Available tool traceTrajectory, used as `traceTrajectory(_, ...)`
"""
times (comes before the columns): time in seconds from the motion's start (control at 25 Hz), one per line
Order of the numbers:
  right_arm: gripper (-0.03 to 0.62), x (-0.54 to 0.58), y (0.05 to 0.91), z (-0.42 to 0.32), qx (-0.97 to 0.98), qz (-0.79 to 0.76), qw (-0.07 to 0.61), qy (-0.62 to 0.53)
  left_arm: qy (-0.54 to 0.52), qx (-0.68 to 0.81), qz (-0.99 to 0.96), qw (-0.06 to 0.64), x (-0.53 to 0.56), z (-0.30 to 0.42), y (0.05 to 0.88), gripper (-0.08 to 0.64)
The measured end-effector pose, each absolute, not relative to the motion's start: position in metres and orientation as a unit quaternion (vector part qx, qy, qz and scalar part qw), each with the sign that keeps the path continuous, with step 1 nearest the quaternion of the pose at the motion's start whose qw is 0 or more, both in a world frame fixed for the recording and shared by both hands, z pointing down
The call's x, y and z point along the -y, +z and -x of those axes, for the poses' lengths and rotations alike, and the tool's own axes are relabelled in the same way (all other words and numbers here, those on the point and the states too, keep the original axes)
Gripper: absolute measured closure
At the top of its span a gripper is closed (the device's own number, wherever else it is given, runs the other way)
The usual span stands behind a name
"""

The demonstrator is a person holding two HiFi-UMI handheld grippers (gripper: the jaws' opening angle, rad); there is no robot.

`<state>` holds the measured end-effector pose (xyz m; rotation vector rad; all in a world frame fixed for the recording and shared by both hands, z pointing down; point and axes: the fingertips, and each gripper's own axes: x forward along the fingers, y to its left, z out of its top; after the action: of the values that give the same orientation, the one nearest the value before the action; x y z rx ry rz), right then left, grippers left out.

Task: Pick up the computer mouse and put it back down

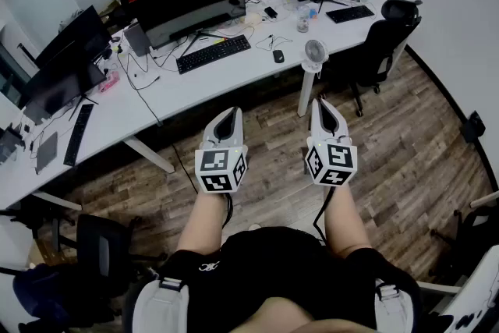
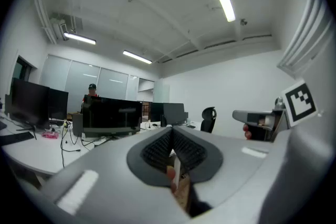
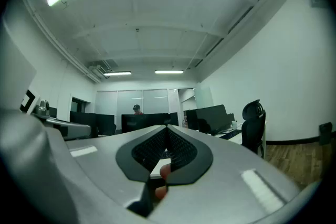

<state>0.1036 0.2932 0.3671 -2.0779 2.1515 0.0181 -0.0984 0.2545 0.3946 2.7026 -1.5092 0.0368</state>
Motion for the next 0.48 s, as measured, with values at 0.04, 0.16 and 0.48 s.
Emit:
traceTrajectory(0.04, 0.594, -0.292, 0.367, -0.101, -0.717, 0.693, 0.075, 0.007, 0.011, 0.486, -0.874, 0.024, -0.253, 0.100, 0.394, 0.509)
traceTrajectory(0.16, 0.594, -0.289, 0.366, -0.093, -0.720, 0.690, 0.077, 0.010, 0.010, 0.483, -0.875, 0.026, -0.250, 0.105, 0.393, 0.509)
traceTrajectory(0.48, 0.592, -0.280, 0.366, -0.062, -0.736, 0.672, 0.081, 0.016, 0.011, 0.491, -0.871, 0.009, -0.241, 0.129, 0.390, 0.509)
